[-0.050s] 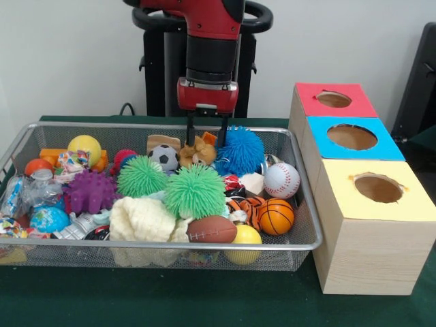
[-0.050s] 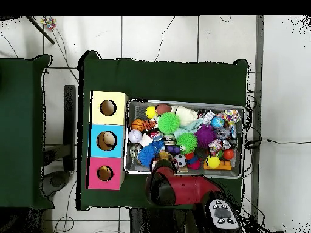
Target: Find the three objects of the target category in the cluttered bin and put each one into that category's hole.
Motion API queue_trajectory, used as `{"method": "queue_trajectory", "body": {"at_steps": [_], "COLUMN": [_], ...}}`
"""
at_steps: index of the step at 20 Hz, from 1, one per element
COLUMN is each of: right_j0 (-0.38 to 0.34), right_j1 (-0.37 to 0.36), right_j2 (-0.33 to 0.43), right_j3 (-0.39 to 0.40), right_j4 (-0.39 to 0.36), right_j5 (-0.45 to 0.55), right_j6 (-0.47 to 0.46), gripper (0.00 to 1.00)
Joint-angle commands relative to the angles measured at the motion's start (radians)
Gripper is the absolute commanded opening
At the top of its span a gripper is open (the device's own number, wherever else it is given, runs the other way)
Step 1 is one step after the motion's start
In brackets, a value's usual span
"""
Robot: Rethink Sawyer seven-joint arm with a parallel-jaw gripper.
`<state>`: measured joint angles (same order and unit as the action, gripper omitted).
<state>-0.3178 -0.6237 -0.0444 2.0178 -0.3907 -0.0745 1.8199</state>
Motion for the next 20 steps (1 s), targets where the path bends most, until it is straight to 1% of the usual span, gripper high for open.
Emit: {"method": "queue_trajectory", "body": {"at_steps": [1, 4, 7, 10, 13, 17, 20], "right_j0": [0.040, 0.035, 0.024, 0.006, -0.031, -0.044, -0.071], "right_j1": [0.066, 0.096, 0.101, 0.102, 0.091, 0.094, 0.092], "right_j2": [-0.053, -0.053, -0.041, -0.024, 0.019, 0.047, 0.078], "right_j3": [-0.079, -0.096, -0.095, -0.091, -0.082, -0.086, -0.079], "right_j4": [-0.015, -0.019, -0.024, -0.041, -0.073, -0.088, -0.109], "right_j5": [-0.034, -0.051, -0.071, -0.136, -0.184, -0.233, -0.260], "right_j6": [0.101, 0.098, 0.100, 0.107, 0.110, 0.122, 0.132], "gripper": [1.00, 1.00, 1.00, 1.00, 1.00, 1.00, 1.00]}}
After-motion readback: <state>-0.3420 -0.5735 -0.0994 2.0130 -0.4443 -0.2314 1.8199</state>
